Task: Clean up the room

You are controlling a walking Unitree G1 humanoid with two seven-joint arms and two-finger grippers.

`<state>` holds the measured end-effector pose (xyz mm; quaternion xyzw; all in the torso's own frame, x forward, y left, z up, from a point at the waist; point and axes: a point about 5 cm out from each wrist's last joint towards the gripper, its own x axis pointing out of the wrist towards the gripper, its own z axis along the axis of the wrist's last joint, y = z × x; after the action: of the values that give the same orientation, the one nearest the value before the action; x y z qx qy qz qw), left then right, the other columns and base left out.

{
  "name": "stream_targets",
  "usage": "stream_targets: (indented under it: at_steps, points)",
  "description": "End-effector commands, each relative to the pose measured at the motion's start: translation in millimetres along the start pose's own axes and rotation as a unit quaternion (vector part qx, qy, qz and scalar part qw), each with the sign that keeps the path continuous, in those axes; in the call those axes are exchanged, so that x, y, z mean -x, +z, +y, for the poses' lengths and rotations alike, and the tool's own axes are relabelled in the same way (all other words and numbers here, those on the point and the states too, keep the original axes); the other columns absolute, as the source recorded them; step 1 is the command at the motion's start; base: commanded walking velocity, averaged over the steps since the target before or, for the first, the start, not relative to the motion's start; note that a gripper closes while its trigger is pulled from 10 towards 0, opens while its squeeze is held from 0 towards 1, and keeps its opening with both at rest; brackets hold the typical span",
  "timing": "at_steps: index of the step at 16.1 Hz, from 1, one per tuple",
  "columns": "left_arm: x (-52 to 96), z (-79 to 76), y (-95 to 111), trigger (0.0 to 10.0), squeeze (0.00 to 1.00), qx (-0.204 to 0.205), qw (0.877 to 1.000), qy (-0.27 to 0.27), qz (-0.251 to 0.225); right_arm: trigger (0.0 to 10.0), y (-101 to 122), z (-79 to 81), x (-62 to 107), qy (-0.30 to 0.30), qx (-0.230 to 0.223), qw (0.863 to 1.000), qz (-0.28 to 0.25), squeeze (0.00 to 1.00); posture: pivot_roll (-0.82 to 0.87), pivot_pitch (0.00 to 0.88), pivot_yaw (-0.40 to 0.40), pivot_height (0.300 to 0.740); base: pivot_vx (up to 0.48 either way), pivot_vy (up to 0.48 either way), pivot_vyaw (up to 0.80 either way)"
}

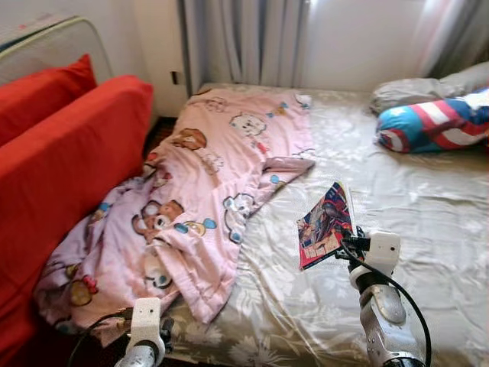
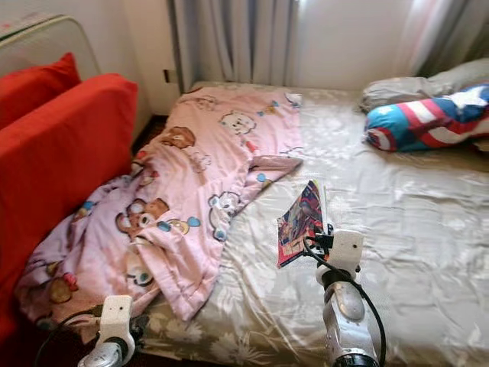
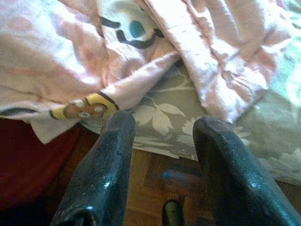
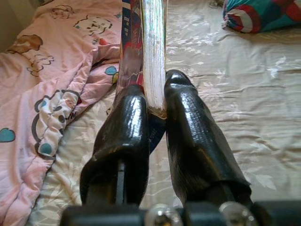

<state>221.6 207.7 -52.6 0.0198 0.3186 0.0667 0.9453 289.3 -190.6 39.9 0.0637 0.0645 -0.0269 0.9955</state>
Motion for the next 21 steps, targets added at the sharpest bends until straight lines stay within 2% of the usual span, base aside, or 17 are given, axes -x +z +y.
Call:
stream_targets:
  at_steps: [1,8,12,16,18,19,21]
  points:
    - [-0.4,5.2,0.8,10.0,0.0,-0.012,1.0,0.007,0.002,10.0,8.8,2.4,-4.5,0.004,-0.001,1.0,-0.019,0.0,-0.02,0.0,-0.011,0.74,0.0,0.0,-0.78]
    - [1.8,3.7,-5.6,10.0,0.0,-0.015,1.0,0.005,0.011,10.0,8.6,3.0,-3.3,0.003,0.004,1.0,-0.021,0.0,-0.02,0.008,-0.012,0.74,0.0,0.0,-0.75]
    - [1.5,-2.6,-6.0,10.0,0.0,-0.028,0.999,-0.005,0.015,10.0,10.9,2.9,-3.6,0.002,0.004,1.0,-0.03,0.0,-0.02,0.013,-0.012,0.74,0.0,0.0,0.0]
    - [1.4,-2.6,-6.3,10.0,0.0,-0.029,0.999,-0.004,0.017,10.0,10.2,4.9,-3.5,0.007,0.004,1.0,-0.028,0.0,-0.02,0.012,-0.01,0.74,0.0,-0.292,0.0]
    - [1.4,-2.4,-6.5,10.0,0.0,-0.031,0.999,-0.004,0.018,10.0,10.9,6.2,-3.4,0.01,0.024,0.999,-0.032,0.0,-0.02,0.011,-0.009,0.74,0.0,-0.283,0.0]
    - [1.5,-2.4,-6.7,10.0,0.0,-0.032,0.999,-0.005,0.019,10.0,13.1,5.8,-3.1,0.009,0.038,0.998,-0.044,0.0,-0.02,0.008,-0.008,0.74,0.0,-0.285,0.77]
    - [1.6,-2.5,-7.2,10.0,0.0,-0.032,0.999,-0.005,0.02,10.0,12.0,5.5,-3.1,0.007,0.022,0.999,-0.04,0.0,-0.02,0.004,-0.009,0.74,0.0,-0.283,0.75]
